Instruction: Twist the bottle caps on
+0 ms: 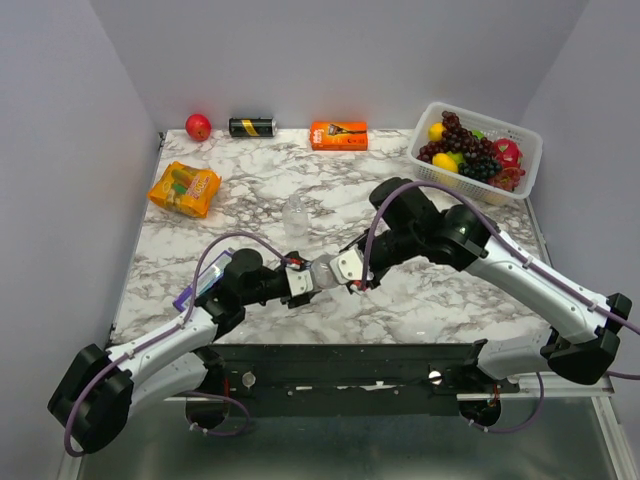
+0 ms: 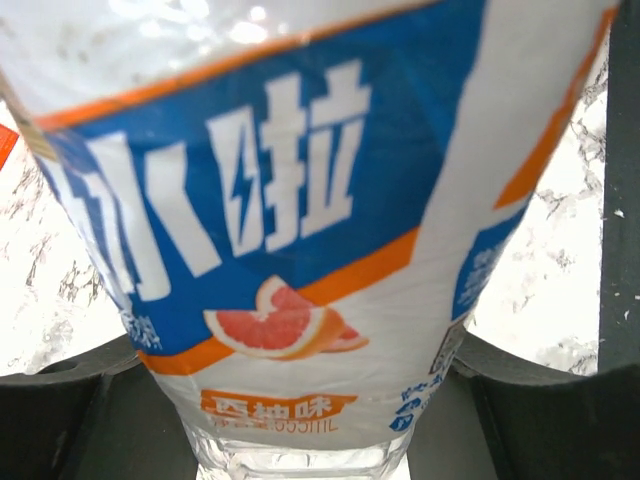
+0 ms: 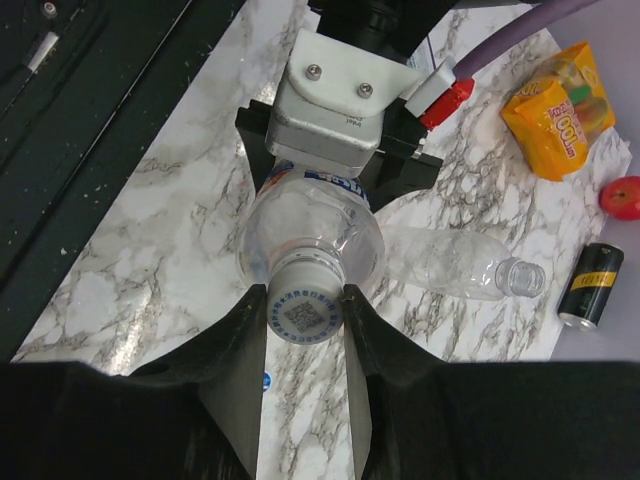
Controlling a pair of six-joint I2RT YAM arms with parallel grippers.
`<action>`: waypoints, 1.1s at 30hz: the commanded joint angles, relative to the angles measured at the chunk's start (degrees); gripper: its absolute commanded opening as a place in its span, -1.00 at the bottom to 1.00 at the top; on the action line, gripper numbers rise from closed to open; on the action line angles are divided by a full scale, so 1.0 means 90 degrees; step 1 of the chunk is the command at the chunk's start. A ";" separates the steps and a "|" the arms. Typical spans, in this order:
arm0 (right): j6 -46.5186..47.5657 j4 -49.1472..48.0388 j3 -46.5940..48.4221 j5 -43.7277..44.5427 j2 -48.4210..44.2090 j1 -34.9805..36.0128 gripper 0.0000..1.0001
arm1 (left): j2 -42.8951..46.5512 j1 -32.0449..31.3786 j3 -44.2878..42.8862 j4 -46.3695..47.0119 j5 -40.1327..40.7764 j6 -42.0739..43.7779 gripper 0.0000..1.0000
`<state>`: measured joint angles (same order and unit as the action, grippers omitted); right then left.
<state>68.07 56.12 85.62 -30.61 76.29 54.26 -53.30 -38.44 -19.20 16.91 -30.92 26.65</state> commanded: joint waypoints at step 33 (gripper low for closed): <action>-0.3676 0.0014 0.1013 0.0628 0.1142 -0.0052 -0.60 | 0.0258 -0.0622 -0.0474 0.2145 0.2633 0.0065 -1.00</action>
<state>43.81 52.05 94.72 -24.69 82.30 53.01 -53.36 -42.22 -21.17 21.26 -12.14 23.03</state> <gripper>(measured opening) 0.394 0.705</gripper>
